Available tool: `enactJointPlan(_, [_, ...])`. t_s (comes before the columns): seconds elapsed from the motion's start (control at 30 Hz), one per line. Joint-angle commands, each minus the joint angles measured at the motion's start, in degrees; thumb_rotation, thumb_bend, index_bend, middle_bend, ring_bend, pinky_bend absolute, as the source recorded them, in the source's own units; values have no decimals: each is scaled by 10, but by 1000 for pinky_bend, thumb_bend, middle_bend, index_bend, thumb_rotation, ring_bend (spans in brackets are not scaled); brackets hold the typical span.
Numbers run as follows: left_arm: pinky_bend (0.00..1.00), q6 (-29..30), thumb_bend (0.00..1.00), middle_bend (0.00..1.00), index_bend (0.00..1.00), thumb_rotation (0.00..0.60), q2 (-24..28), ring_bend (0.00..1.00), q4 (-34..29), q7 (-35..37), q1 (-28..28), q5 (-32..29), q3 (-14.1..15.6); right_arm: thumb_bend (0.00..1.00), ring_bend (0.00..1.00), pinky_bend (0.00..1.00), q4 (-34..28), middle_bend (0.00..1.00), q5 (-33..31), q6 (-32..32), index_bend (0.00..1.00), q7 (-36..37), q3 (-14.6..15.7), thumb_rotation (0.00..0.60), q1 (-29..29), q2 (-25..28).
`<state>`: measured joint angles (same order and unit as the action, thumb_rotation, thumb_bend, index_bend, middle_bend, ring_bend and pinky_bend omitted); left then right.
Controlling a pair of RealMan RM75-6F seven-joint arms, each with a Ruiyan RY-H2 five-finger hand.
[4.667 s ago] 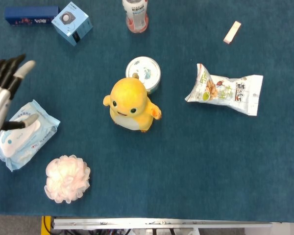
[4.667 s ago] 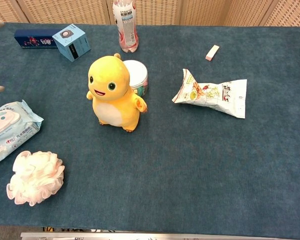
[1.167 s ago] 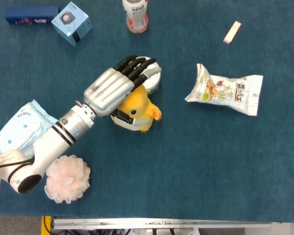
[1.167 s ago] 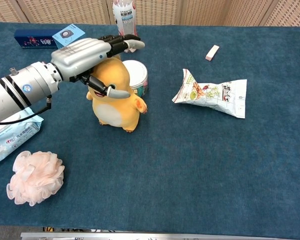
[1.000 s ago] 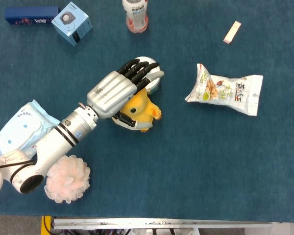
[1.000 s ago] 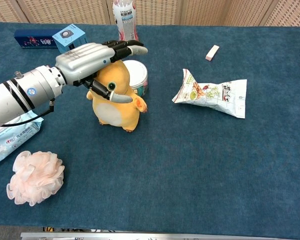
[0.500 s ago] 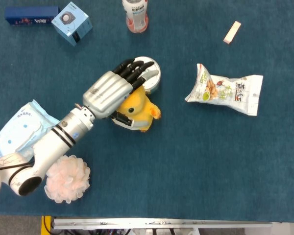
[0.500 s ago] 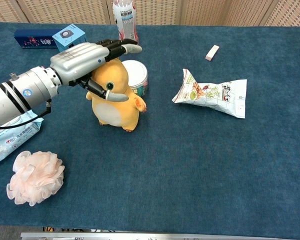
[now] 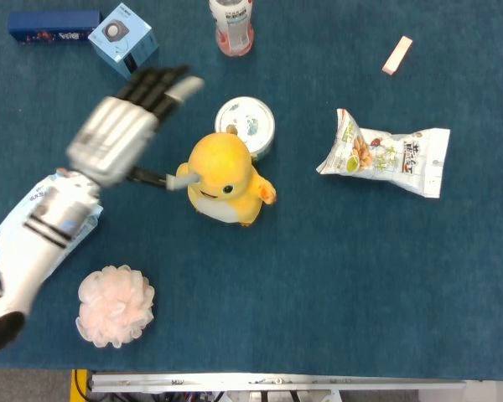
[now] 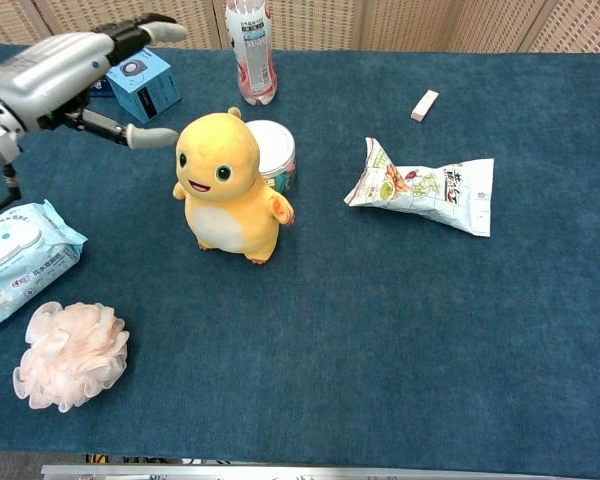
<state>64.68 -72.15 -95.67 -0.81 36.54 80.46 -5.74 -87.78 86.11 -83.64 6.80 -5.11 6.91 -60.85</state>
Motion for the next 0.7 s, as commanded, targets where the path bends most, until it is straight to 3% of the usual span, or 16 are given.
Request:
enactJointPlan(0.03, [0,35,74,0,0,278,24,0,-16,-7,-38,-23,7,118,160,199,2,232,-1,4,144,3,0,600,2,0])
enactJointPlan(0.07, [0,43,74,0,0,291,30,0,-19,-4,-47,-29,8,118,160,199,3,232,-1,6,144,4,0,600,3,0])
enactJointPlan(0.2, [0,77,74,0,0,557,46,0,-24,-2,-88,-52,16,118,160,199,6,232,1,10,144,9,0,600,6,-1])
enactJointPlan(0.23, [0,88,74,0,0,578,49,0,-24,-4,-100,-59,18,118,160,199,6,232,4,10,144,10,1,600,7,-2])
enactJointPlan(0.4, [0,136,74,0,0,600,54,0,-21,-4,-150,-77,26,118,160,199,4,232,15,15,144,11,7,600,11,-1])
enactJointPlan(0.7, [0,222,74,0,0,600,39,0,4,-15,-234,-56,53,119,160,199,-7,232,24,17,144,13,15,600,11,5])
